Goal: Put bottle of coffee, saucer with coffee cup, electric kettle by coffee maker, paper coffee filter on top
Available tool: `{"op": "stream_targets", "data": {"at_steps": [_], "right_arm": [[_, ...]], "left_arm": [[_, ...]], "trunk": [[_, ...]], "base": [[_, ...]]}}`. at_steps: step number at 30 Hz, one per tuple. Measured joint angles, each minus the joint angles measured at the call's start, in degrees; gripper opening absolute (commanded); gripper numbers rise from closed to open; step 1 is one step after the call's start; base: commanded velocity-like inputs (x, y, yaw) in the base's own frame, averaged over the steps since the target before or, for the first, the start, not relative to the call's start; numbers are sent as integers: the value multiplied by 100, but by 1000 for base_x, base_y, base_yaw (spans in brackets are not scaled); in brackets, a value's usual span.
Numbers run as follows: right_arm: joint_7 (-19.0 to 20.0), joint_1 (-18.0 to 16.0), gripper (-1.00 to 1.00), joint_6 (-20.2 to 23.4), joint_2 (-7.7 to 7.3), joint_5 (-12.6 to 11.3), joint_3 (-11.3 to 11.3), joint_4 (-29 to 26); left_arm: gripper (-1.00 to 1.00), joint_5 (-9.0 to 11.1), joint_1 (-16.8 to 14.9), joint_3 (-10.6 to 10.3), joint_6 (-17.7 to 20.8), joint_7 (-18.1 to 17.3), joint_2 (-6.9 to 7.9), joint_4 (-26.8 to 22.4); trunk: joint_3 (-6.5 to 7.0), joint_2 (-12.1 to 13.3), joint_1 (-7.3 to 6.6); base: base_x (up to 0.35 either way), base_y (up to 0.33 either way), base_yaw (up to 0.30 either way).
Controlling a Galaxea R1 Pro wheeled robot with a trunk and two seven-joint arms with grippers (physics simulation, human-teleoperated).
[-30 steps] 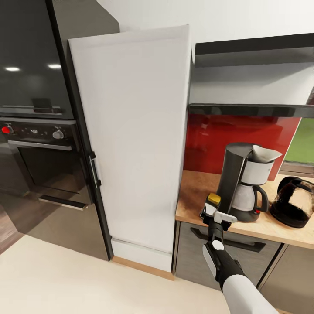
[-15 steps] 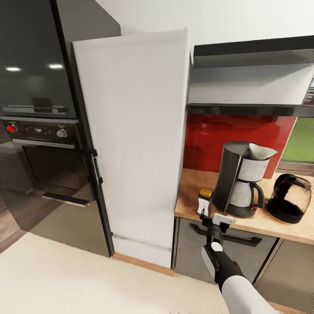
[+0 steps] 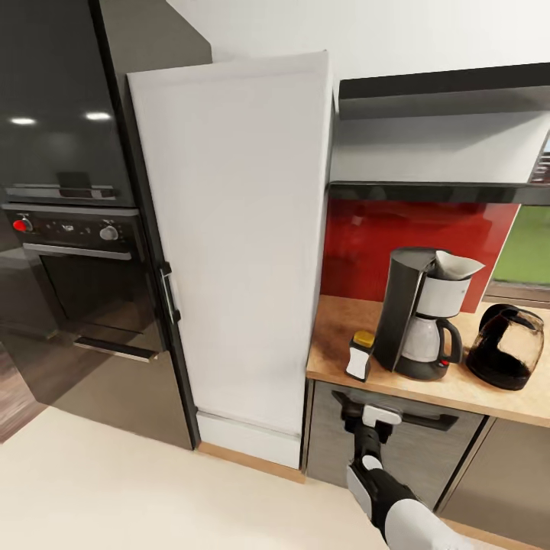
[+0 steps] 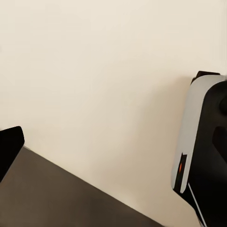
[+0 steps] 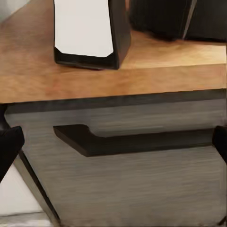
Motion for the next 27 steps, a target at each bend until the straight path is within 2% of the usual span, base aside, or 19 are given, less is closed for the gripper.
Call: {"op": "stream_targets", "data": {"at_steps": [5,7,9,13,16,17,18,20,24,26,27], "right_arm": [[1,-1,100,-201,-35,9,-2,602],[3,-1,100,-227,-92,8,-7,837],[8,-1,100,-219,-294,-5,-24,1182],[19,36,100,-29,-427,12,-4,1462],[30,215,100,550,-458,13,1,1519],[39,297,100,1004,-465,9,-8,1532],[57,385,100,1898,-515,2,-18,1543],[68,417,100,2455,-540,7,8,1543],[115,430,100,3177,-554,-4,-1,1560],[333,438,100,3408,-562,2,4,1561],[592,454,100,3511,-574,12,5,1562]], "left_arm": [[100,-5,-46,0,5,-2,-16,1],[100,-10,-55,-3,7,-2,-25,1],[100,-135,-59,-58,10,-3,-42,4],[100,-330,-61,-117,22,-2,-52,14],[100,-448,-61,-129,39,1,-97,17],[100,-488,-61,-132,53,9,-115,24],[100,-515,-60,-130,69,29,-133,59],[100,-516,-61,-127,65,41,-139,72],[100,-498,-61,-118,80,43,-148,77],[100,-490,-61,-114,88,37,-150,79],[100,-485,-61,-111,93,31,-150,82]], "trunk": [[0,0,0],[0,0,0],[0,0,0],[0,0,0],[0,0,0],[-1,0,0],[-1,0,0],[0,0,0],[0,-1,0],[0,-1,0],[0,-1,0]], "base": [[0,0,0],[0,0,0],[0,0,0],[0,0,0],[0,0,0],[0,0,0],[0,0,0],[0,0,0],[0,0,0],[0,0,0],[0,0,0]]}}
